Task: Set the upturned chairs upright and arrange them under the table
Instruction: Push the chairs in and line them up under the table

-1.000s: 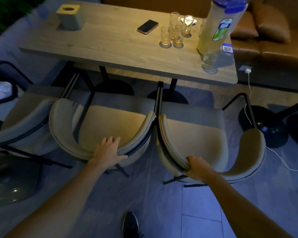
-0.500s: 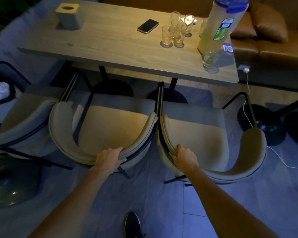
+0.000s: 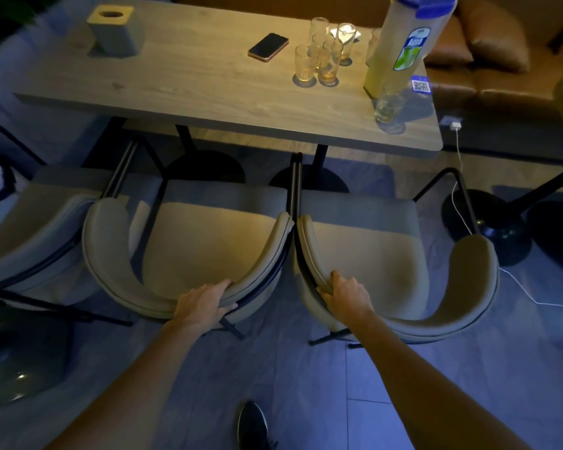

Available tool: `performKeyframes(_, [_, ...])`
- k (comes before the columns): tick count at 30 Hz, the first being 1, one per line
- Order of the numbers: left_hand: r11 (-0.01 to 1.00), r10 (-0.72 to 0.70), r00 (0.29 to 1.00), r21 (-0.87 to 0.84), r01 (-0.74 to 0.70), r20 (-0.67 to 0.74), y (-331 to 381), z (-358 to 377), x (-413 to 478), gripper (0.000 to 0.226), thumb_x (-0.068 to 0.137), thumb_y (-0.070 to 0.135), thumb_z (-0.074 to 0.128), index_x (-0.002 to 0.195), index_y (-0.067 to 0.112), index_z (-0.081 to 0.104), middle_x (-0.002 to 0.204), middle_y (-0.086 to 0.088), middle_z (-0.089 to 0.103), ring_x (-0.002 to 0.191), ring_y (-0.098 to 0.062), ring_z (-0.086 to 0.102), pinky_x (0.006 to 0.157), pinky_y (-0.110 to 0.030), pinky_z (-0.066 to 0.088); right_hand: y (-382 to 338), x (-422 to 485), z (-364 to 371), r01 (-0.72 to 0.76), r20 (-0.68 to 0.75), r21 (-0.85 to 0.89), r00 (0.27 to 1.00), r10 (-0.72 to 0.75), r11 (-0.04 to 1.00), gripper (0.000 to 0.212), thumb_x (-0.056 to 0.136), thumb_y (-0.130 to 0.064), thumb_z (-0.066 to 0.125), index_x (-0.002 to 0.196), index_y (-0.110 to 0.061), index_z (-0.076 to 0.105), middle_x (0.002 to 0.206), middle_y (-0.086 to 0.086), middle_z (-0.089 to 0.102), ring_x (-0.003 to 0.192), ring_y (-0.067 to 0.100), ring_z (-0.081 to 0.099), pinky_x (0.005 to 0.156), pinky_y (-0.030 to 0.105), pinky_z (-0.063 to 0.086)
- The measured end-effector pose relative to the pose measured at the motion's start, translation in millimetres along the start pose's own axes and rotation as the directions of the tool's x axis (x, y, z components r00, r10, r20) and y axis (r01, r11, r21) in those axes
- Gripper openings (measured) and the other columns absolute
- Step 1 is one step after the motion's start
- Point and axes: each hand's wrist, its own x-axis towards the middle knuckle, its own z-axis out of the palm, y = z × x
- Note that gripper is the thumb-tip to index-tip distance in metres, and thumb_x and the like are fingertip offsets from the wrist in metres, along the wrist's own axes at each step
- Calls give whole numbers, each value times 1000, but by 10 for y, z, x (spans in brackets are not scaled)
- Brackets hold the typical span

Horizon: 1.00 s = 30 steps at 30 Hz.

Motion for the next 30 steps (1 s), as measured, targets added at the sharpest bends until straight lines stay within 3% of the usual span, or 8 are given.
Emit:
performKeyframes(10, [1000,12,1000,-28,-13,-14,-8,11,12,56,93,58,53,140,31,42,114,2,67,101,-21,64,78,-33,51,-40,-42,56,-24,-7,-10,1000,24,1000,38,98,-48,46,115,-14,48,96,11,63,85,29,65,71,37,53])
performKeyframes(20, [998,35,999,-58,-37,-35,-12,-3,-15,45,92,56,56,126,26,51,102,2,67,92,-19,64,67,-30,45,11,-64,22,-39,-2,7,999,39,999,44,95,-55,46,118,-17,47,93,7,61,81,26,62,73,39,56])
performKeyframes(25, [998,26,999,-60,-28,-20,8,-37,-32,41,93,53,58,121,23,52,98,2,65,83,-15,57,65,-29,41,-22,-125,-19,-91,72,24,993,89,996,44,92,-45,52,124,-14,45,109,14,63,96,34,63,82,43,55])
performKeyframes(28, [996,16,999,-86,-12,43,16,-66,-37,48,92,54,58,126,22,50,105,1,64,94,-19,60,72,-32,46,-46,-168,-99,-94,107,23,990,91,995,43,91,-40,53,124,-13,46,108,14,62,94,33,63,79,41,55])
performKeyframes(30, [996,12,995,-92,-3,101,24,-84,-64,64,89,58,59,139,22,43,126,-4,59,115,-24,54,88,-38,47,-99,-251,-157,-85,92,34,992,82,996,42,90,-38,52,124,-13,46,106,14,62,91,32,63,77,40,55])
